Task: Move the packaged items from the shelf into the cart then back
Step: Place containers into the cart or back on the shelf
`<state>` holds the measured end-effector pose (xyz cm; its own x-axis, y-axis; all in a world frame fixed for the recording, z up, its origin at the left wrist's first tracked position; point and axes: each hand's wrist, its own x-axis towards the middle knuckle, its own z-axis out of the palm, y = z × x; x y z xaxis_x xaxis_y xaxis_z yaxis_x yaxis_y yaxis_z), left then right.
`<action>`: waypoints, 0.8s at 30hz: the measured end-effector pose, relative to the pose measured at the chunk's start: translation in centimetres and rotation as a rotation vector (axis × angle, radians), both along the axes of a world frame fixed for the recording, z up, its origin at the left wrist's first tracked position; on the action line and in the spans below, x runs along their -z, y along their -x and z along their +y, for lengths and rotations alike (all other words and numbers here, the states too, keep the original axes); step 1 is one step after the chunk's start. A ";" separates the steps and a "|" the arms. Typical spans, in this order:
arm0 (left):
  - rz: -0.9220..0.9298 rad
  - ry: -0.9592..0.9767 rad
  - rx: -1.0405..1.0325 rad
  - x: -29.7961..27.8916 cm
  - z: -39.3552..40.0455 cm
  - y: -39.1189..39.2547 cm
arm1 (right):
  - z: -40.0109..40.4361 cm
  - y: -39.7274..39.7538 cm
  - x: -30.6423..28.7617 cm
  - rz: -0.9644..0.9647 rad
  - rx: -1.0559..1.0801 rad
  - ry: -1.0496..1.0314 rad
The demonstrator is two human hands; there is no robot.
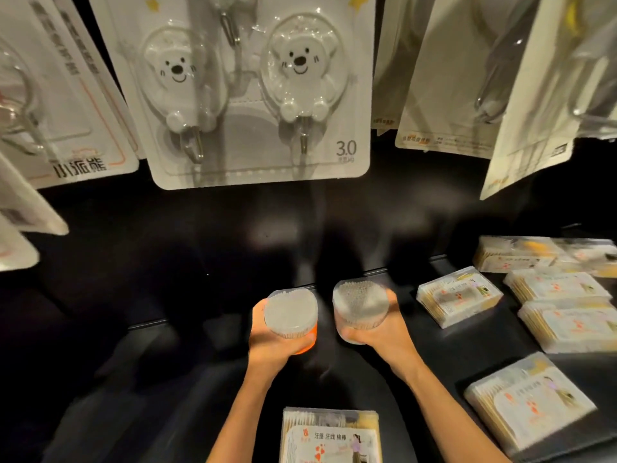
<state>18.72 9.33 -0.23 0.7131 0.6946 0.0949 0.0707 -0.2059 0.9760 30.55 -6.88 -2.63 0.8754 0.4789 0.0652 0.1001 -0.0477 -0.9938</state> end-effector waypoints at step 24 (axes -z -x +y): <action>-0.136 -0.077 0.662 -4.5 -41.0 -6.4 | -45.9 7.5 -6.9 -0.252 0.662 -0.051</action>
<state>25.13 -31.72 4.30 0.9639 0.1039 0.2451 -0.2160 -0.2327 0.9483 23.09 -52.76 4.31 0.9368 -0.1574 0.3125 0.2936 -0.1324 -0.9467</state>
